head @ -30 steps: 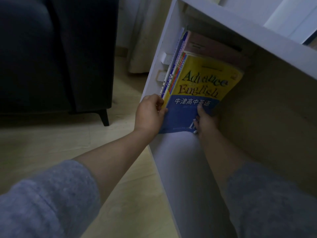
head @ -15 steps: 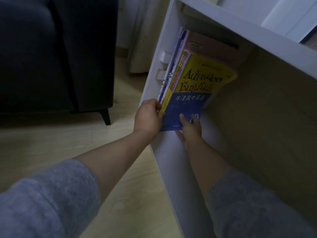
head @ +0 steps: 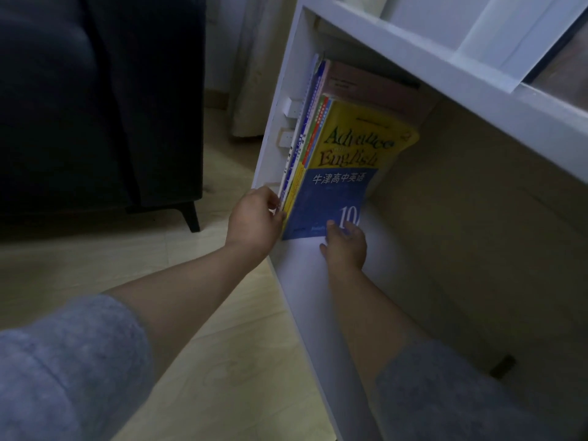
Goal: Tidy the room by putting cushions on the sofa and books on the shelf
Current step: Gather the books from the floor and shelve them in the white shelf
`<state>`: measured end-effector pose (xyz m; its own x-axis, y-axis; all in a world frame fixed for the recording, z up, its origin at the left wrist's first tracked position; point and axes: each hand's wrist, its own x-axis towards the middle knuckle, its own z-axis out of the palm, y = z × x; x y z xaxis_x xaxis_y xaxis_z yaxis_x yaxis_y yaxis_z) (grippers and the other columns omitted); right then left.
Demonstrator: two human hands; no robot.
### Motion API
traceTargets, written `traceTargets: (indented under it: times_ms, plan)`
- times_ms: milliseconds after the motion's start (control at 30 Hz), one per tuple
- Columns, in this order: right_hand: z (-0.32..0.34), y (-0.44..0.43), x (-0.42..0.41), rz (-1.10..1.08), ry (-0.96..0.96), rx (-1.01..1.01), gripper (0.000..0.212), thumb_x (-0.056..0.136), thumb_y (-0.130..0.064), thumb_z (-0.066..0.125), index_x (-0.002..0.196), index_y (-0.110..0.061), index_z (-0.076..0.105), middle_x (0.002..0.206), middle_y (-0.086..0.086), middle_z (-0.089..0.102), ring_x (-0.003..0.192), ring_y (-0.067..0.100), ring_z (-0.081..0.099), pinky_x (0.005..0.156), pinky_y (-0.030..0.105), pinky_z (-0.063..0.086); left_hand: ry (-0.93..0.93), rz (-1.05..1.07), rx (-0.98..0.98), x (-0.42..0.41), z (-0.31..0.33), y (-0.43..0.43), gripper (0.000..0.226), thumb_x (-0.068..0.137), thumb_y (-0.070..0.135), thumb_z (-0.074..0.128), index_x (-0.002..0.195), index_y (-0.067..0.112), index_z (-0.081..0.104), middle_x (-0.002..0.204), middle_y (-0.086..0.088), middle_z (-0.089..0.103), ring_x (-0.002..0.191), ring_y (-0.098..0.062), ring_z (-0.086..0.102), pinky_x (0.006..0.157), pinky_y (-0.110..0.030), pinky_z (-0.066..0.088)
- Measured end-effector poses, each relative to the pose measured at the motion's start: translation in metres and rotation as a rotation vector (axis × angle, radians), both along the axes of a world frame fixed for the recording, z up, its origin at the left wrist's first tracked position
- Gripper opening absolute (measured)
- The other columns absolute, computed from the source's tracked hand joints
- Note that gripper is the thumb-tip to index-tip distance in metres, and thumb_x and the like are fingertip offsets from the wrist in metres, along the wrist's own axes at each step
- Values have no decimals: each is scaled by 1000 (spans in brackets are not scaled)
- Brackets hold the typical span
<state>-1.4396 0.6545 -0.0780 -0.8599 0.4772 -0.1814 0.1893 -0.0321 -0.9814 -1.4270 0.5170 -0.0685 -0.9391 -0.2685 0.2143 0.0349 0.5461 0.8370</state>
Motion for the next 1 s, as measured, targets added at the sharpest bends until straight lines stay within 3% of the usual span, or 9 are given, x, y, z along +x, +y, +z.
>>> traceTargets:
  times_ms: [167, 400, 567, 767, 900, 1000]
  plan:
    - [7, -18, 27, -6, 57, 24, 35, 93, -11, 59, 127, -6, 52, 111, 5, 59, 98, 20, 58, 97, 42, 51, -23, -9, 3, 15, 9, -3, 19, 89, 25, 62, 103, 13, 60, 100, -3, 62, 88, -18, 59, 74, -33, 51]
    - [15, -42, 68, 44, 55, -34, 29, 93, -16, 60, 121, -14, 54, 108, 2, 61, 96, 17, 61, 90, 36, 53, -87, 11, -94, 57, 21, -25, 22, 87, 22, 67, 106, 13, 61, 104, -1, 62, 89, -16, 58, 74, -27, 44]
    - [23, -52, 107, 270, 99, 66, 21, 92, -18, 63, 109, -25, 52, 110, -1, 63, 101, 15, 62, 95, 43, 52, -155, 43, -177, 118, 34, -58, 24, 86, 23, 68, 107, 13, 62, 107, -3, 62, 94, -18, 59, 80, -29, 49]
    - [41, -90, 183, 751, 165, 117, 30, 92, -23, 62, 121, -24, 55, 115, -12, 60, 106, 4, 60, 96, 37, 52, -175, 147, -236, 204, 56, -83, 19, 87, 24, 66, 105, 20, 61, 103, 3, 60, 85, -10, 59, 75, -26, 49]
    - [57, -110, 215, 910, 250, 91, 28, 92, -23, 62, 119, -28, 57, 114, -13, 62, 105, 2, 61, 95, 37, 53, -197, 232, -257, 270, 72, -97, 15, 85, 23, 68, 97, 20, 59, 98, 2, 60, 83, -12, 60, 79, -31, 52]
    - [66, -123, 237, 1049, 307, 63, 26, 92, -22, 62, 116, -30, 57, 113, -11, 63, 103, 3, 62, 94, 37, 54, -198, 359, -277, 331, 85, -115, 16, 84, 21, 69, 97, 16, 63, 98, 3, 61, 84, -9, 60, 78, -25, 50]
